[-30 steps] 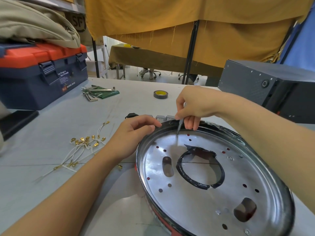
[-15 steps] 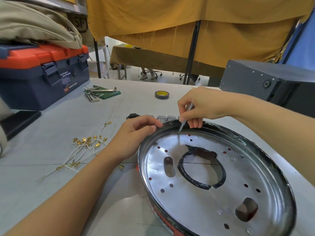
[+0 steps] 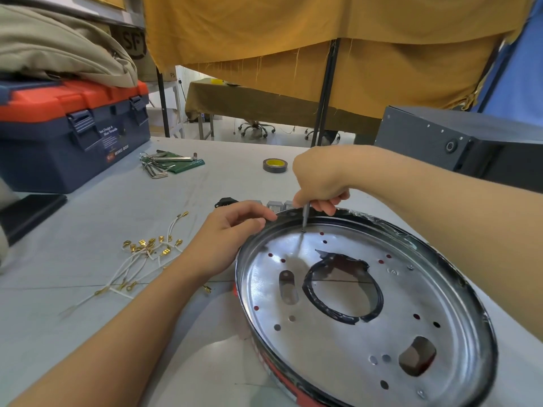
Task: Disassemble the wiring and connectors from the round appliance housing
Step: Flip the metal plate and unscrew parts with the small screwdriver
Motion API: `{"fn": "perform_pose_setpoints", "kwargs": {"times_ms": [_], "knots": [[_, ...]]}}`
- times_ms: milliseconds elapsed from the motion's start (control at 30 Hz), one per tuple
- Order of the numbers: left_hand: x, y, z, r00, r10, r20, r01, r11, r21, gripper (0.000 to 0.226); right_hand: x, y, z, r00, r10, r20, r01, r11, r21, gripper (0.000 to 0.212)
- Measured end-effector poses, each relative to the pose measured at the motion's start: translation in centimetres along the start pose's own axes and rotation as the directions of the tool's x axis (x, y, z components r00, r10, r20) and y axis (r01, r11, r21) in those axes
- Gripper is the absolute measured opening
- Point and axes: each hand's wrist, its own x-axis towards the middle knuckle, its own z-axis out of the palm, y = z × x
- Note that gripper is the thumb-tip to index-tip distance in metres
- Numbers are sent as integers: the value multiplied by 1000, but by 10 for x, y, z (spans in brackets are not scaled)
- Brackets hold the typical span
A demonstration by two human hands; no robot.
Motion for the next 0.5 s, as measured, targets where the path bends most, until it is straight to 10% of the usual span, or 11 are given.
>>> {"fn": "perform_pose_setpoints", "kwargs": {"times_ms": [500], "knots": [[0, -1, -2, 1000, -10, 14, 10, 1000, 3, 21, -9, 39, 15, 952, -245, -181, 250, 968, 7, 39]]}}
